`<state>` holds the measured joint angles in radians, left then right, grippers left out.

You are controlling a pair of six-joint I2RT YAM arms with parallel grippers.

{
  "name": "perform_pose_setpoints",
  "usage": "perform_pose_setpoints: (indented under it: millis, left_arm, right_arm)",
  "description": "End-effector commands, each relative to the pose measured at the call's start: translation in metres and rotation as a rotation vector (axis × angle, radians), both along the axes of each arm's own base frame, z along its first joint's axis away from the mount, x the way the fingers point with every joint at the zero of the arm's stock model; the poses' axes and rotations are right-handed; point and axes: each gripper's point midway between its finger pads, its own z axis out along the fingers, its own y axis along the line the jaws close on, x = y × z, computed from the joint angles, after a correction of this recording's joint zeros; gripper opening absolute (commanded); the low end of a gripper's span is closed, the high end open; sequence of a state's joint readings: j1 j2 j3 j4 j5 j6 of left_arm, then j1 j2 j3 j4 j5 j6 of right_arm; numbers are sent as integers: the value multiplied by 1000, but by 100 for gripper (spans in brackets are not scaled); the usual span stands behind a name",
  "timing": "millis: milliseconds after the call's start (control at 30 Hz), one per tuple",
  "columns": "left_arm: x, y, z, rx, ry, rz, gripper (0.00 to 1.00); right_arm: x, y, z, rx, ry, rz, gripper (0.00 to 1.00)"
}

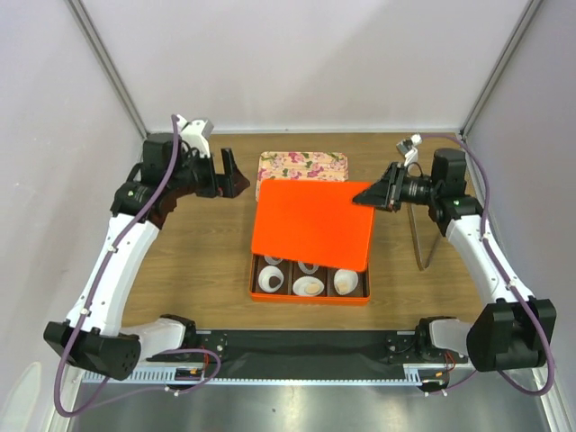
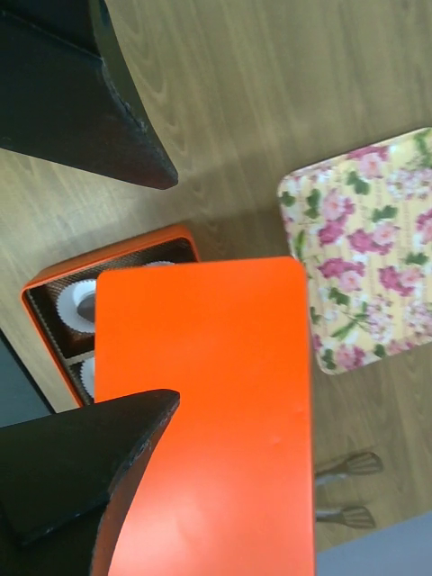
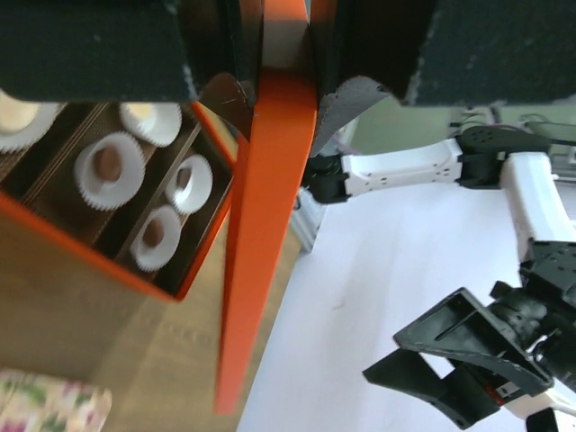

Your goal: Pack the chocolate

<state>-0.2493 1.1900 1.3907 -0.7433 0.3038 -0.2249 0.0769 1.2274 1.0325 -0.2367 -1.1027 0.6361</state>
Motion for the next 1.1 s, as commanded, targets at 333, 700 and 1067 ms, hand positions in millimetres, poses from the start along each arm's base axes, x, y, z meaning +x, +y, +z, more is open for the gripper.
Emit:
perform_pose_setpoints:
  millis: [333,700,1067]
  left_arm:
    - [-19,2,-39,-40,51,-3,99]
    - [-15,26,-79,-9,100,183,96]
    - [-21,6,-115,-86,179,106,93]
  right_arm:
    - [-29,24,12,110,29,69,0]
    - [-18,33,-18,114,154,54,0]
    - [-14,39,-31,147,223,57,0]
